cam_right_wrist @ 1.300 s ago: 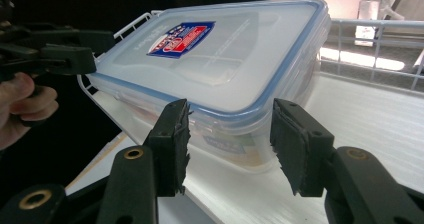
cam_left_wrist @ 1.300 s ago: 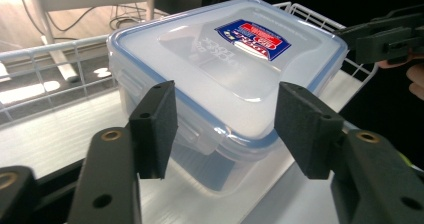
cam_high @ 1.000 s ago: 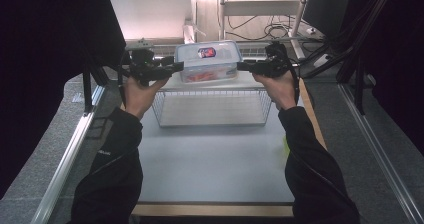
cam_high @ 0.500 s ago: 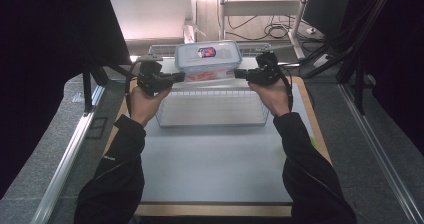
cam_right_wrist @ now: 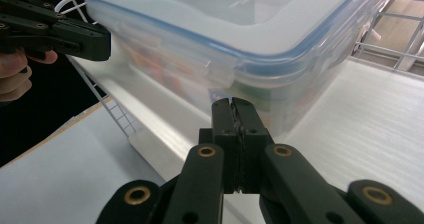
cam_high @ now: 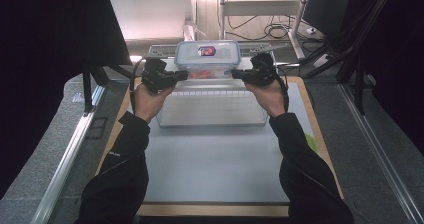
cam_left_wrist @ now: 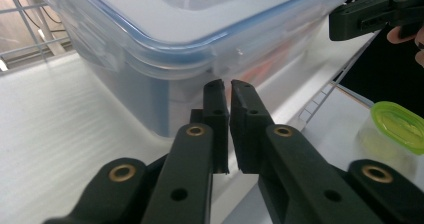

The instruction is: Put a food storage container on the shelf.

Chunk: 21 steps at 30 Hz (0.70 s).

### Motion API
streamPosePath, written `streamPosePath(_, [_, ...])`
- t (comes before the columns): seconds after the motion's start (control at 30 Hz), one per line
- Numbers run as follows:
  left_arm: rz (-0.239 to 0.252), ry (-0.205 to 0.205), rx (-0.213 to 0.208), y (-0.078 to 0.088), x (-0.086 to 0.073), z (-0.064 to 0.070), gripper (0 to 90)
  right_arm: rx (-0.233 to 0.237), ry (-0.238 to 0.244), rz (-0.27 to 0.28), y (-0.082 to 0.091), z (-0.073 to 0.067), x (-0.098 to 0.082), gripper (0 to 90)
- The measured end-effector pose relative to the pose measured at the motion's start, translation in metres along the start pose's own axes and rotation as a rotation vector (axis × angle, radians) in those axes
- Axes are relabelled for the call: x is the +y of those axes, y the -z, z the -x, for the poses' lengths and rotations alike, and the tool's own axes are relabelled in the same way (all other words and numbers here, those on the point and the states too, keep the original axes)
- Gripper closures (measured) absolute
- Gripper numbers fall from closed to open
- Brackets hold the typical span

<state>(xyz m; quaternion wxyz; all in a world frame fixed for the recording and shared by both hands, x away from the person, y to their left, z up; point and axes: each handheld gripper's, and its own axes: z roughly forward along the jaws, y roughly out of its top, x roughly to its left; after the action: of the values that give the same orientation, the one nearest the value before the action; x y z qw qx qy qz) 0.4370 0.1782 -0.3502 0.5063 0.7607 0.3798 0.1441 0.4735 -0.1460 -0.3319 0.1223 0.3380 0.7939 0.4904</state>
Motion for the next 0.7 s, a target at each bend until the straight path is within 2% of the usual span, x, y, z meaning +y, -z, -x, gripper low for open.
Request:
streamPosePath(0.07, [0.005, -0.003, -0.006, 0.001, -0.006, 0.006, 81.3, 0.010, 0.000, 0.004, 0.003, -0.001, -0.002, 85.1])
streamPosePath(0.13, [0.002, -0.032, -0.005, 0.002, -0.012, 0.011, 76.5, 0.011, 0.011, 0.005, 0.006, -0.002, -0.005, 82.4])
streamPosePath(0.2, [-0.010, -0.050, -0.007, 0.004, -0.017, 0.016, 69.2, 0.017, 0.013, 0.009, 0.009, -0.005, -0.011, 75.1])
streamPosePath(0.23, [-0.015, -0.054, -0.009, 0.005, -0.018, 0.018, 69.2, 0.017, 0.013, 0.009, 0.009, -0.005, -0.011, 75.1])
streamPosePath(0.27, [-0.025, -0.064, -0.008, 0.007, -0.021, 0.021, 62.1, 0.011, 0.022, 0.011, 0.012, -0.007, -0.015, 69.8])
streamPosePath(0.33, [-0.035, -0.077, -0.006, 0.010, -0.026, 0.026, 59.5, 0.004, 0.029, 0.012, 0.013, -0.009, -0.017, 67.0])
streamPosePath(0.47, [-0.022, -0.079, -0.019, 0.018, -0.040, 0.035, 49.8, 0.016, 0.034, 0.011, 0.018, -0.012, -0.027, 57.7])
streamPosePath(0.57, [-0.021, -0.102, -0.010, 0.023, -0.051, 0.041, 43.9, 0.035, 0.028, 0.009, 0.022, -0.015, -0.036, 50.2])
streamPosePath(0.63, [-0.028, -0.095, -0.012, 0.027, -0.059, 0.045, 39.7, 0.040, 0.036, 0.006, 0.025, -0.021, -0.046, 43.6])
streamPosePath(0.67, [-0.040, -0.085, -0.012, 0.030, -0.066, 0.047, 37.6, 0.043, 0.041, 0.006, 0.025, -0.023, -0.049, 42.0])
streamPosePath(0.7, [-0.040, -0.085, -0.012, 0.030, -0.066, 0.047, 34.9, 0.043, 0.041, 0.006, 0.025, -0.023, -0.049, 42.0])
